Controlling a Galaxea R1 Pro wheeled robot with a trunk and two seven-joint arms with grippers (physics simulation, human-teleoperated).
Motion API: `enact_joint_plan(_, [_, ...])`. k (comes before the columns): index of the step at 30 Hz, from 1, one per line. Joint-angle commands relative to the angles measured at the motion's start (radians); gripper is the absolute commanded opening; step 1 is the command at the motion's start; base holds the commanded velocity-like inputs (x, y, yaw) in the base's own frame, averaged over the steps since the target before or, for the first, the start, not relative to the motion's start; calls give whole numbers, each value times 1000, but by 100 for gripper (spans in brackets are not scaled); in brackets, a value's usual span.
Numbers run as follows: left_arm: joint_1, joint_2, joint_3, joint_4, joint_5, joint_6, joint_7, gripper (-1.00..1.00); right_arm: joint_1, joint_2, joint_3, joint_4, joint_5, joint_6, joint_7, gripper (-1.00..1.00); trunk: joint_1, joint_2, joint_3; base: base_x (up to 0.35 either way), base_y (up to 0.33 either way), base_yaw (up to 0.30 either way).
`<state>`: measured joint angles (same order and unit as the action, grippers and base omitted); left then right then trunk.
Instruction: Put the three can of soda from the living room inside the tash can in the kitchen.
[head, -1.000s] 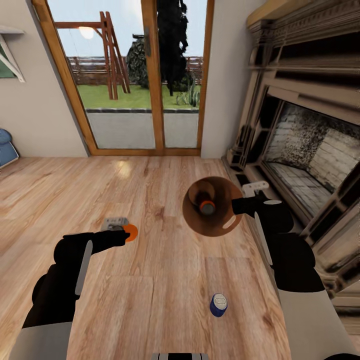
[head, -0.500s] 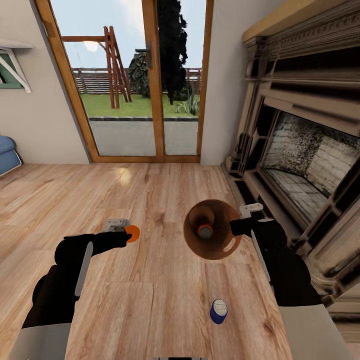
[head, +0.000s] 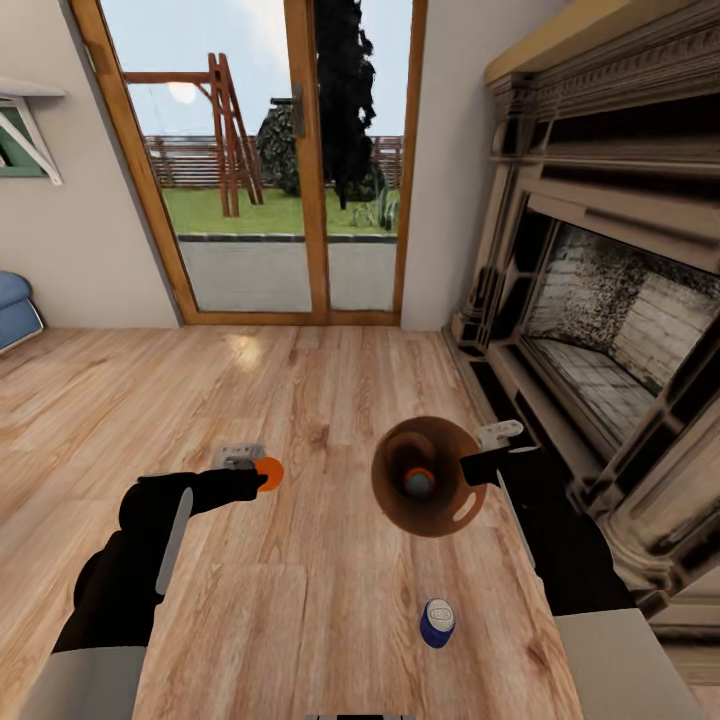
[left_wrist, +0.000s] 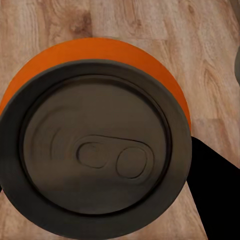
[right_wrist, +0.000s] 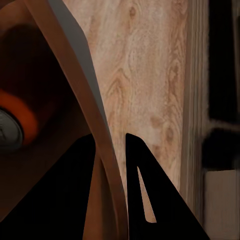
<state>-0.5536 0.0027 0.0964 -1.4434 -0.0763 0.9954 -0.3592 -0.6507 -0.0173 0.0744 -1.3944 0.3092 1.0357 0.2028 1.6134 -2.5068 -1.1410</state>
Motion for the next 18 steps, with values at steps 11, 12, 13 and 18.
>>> enact_joint_plan(11, [28,-22,-25,-1,-20,40,31,-100,-36,20,72,-139,-84,11,-40,-100,-5,2,43,0,0,0])
enact_joint_plan(12, [29,-23,-25,-2,-20,41,30,-100,-36,20,73,-139,-84,11,-40,-100,-6,3,47,0,0,0])
enact_joint_plan(13, [29,-24,-26,-2,-20,41,30,-100,-36,20,74,-132,-84,11,-39,-100,-6,3,50,0,0,0])
enact_joint_plan(18, [29,-19,-25,-3,-22,52,29,-100,-36,20,73,-82,-85,11,-30,-100,-8,4,70,0,0,0])
